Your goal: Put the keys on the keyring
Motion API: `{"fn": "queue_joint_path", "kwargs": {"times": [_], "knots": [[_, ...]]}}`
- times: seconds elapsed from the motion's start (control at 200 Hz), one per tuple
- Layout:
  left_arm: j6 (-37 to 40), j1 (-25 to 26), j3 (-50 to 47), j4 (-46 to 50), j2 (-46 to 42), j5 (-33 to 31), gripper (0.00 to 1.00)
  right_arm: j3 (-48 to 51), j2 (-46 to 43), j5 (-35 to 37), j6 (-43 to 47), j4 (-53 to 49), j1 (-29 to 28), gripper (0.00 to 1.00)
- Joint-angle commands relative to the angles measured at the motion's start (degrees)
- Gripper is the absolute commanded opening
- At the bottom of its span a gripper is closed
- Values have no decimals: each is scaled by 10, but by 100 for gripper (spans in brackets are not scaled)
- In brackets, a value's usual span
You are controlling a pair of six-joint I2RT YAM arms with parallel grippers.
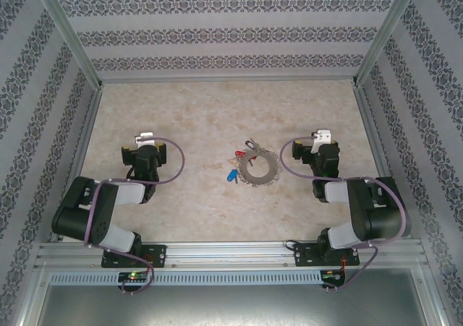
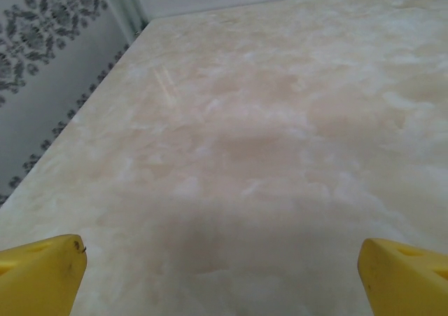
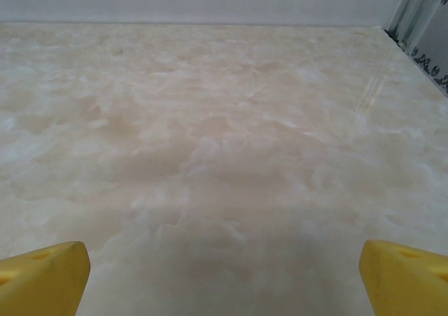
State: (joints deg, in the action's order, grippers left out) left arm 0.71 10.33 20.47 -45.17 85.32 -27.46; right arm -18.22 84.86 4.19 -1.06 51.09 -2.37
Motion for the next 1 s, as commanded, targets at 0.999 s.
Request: {"fn": "queue_joint_path", "kwargs": {"times": [0.999], "knots": [[14, -65, -10, -144, 59, 196, 100, -43, 18, -28, -6, -7, 16, 98]]}}
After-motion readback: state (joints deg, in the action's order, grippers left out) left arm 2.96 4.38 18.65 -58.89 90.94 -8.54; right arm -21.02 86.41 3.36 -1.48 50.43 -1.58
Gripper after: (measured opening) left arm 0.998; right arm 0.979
